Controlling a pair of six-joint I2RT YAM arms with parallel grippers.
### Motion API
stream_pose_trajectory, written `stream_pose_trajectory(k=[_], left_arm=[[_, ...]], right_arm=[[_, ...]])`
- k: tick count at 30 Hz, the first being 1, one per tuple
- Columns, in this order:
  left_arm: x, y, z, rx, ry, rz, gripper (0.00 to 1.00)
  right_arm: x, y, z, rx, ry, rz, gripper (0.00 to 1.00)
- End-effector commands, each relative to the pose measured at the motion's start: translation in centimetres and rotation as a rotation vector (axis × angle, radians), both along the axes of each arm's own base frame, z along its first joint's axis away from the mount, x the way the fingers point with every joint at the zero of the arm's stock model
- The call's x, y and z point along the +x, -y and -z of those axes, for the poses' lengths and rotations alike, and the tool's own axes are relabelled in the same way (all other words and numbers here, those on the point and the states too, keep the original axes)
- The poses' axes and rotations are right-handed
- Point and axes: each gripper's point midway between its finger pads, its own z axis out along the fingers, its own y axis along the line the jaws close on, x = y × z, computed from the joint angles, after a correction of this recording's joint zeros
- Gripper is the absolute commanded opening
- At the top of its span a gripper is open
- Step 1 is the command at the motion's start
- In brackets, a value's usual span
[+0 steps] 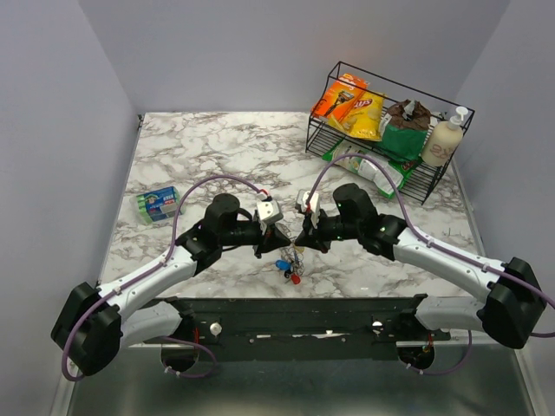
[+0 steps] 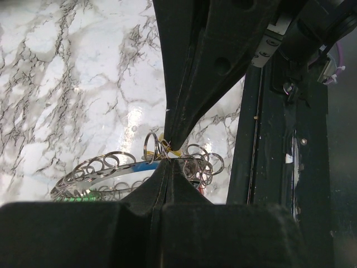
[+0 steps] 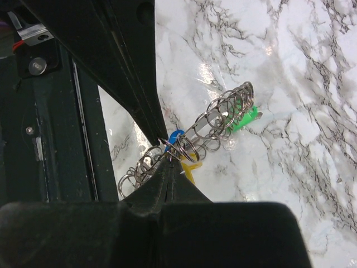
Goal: Put the keys on the keyring
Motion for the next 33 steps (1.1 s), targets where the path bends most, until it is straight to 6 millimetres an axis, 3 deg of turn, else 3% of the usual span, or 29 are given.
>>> stream_pose_trajectory(k=[1, 19, 27, 33], left_arm=[[-0.9, 0.3, -1.2, -0.034, 0.038, 0.042, 0.0], [-1.1, 0.0, -1.8, -0.059, 0.068, 0.037, 0.0], [-1.0, 0.1, -1.4, -0.049, 0.056, 0.034, 0.0], [-1.0, 0.1, -1.4, -0.047, 0.056, 0.034, 0.0]], right_arm=[[1.0, -0.1, -0.6, 0.002, 0.022, 0.037, 0.01], [0.8, 0.2, -0.1, 0.001, 0.024, 0.035, 0.01], [0.5, 0.2, -2.8, 0.069, 0.076, 0.024, 0.01], [0.4, -0.2, -3.5, 0.085, 0.078, 0.01, 0.01]])
